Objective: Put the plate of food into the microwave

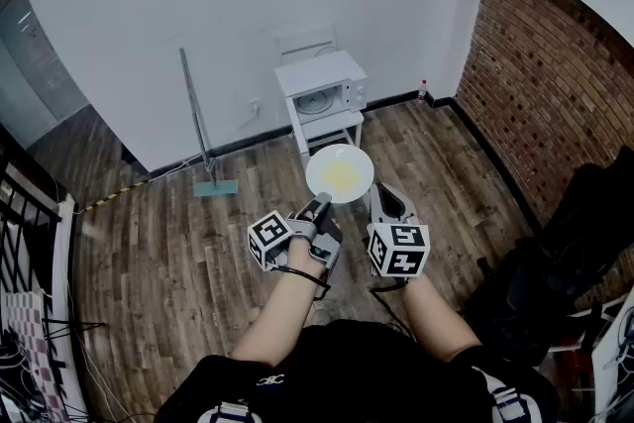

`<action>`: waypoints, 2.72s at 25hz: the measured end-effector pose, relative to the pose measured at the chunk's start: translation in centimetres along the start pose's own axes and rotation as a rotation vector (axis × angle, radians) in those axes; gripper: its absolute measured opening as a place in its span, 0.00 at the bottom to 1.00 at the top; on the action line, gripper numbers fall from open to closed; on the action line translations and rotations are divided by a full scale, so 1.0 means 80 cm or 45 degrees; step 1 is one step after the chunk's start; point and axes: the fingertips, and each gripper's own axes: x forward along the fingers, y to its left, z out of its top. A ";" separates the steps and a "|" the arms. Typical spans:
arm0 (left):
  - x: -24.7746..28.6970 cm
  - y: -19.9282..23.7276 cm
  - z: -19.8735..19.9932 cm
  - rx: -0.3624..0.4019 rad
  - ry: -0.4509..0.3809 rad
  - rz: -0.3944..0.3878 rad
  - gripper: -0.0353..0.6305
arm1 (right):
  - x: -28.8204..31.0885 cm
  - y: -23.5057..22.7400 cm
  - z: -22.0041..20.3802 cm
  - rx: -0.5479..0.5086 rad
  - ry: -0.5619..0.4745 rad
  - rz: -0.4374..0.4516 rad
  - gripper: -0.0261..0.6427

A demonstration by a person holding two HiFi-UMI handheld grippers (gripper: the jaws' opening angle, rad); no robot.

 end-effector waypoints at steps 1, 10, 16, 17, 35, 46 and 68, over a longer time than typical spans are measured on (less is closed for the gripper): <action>0.001 0.000 0.001 0.002 0.006 0.002 0.07 | 0.003 0.002 -0.002 0.001 0.006 -0.003 0.04; 0.005 0.011 0.027 0.016 0.028 0.029 0.07 | 0.027 0.006 -0.004 0.046 -0.024 -0.104 0.05; 0.009 0.018 0.061 -0.011 0.070 0.025 0.07 | 0.058 0.025 -0.004 0.040 -0.027 -0.155 0.05; 0.010 0.018 0.068 -0.012 0.077 0.023 0.07 | 0.064 0.029 -0.005 0.039 -0.024 -0.162 0.05; 0.051 0.054 0.128 -0.039 0.180 0.067 0.07 | 0.137 0.047 -0.027 0.016 0.057 -0.229 0.05; 0.175 0.056 0.136 0.005 0.179 0.084 0.07 | 0.224 -0.050 -0.005 0.035 0.036 -0.206 0.05; 0.444 0.054 0.156 0.021 -0.006 0.115 0.07 | 0.417 -0.260 0.040 0.074 0.093 -0.011 0.05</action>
